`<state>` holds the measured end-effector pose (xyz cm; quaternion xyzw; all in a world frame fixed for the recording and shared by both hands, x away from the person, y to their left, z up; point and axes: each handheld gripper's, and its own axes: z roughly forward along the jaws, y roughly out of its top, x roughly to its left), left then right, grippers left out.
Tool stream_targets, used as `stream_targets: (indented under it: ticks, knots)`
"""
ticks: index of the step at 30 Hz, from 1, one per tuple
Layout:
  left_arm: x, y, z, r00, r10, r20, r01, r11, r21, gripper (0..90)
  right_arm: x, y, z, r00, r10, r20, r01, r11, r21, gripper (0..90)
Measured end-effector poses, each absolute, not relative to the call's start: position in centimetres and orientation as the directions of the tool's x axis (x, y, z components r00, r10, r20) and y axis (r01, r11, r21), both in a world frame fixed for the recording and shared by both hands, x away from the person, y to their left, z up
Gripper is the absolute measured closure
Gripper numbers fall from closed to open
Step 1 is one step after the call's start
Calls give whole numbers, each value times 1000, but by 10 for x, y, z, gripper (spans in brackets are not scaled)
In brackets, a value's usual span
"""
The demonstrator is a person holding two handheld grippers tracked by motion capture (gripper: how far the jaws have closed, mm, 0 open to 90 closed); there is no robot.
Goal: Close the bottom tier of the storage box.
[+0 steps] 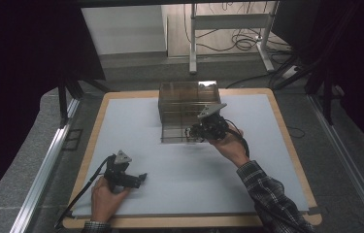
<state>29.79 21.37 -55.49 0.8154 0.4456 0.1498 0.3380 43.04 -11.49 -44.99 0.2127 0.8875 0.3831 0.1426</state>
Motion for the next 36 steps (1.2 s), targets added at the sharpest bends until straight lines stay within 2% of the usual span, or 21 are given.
stream_targets:
  ticks: [17,36]
  knots:
    - [298,214,-555,558,828,-57,625,-374,685,0,450,-103,-451,-852,511,-116,267,614,743,793]
    - [298,214,-555,558,828,-57,625,-374,685,0,469,-92,-468,-842,525,-126,274,616,738,793]
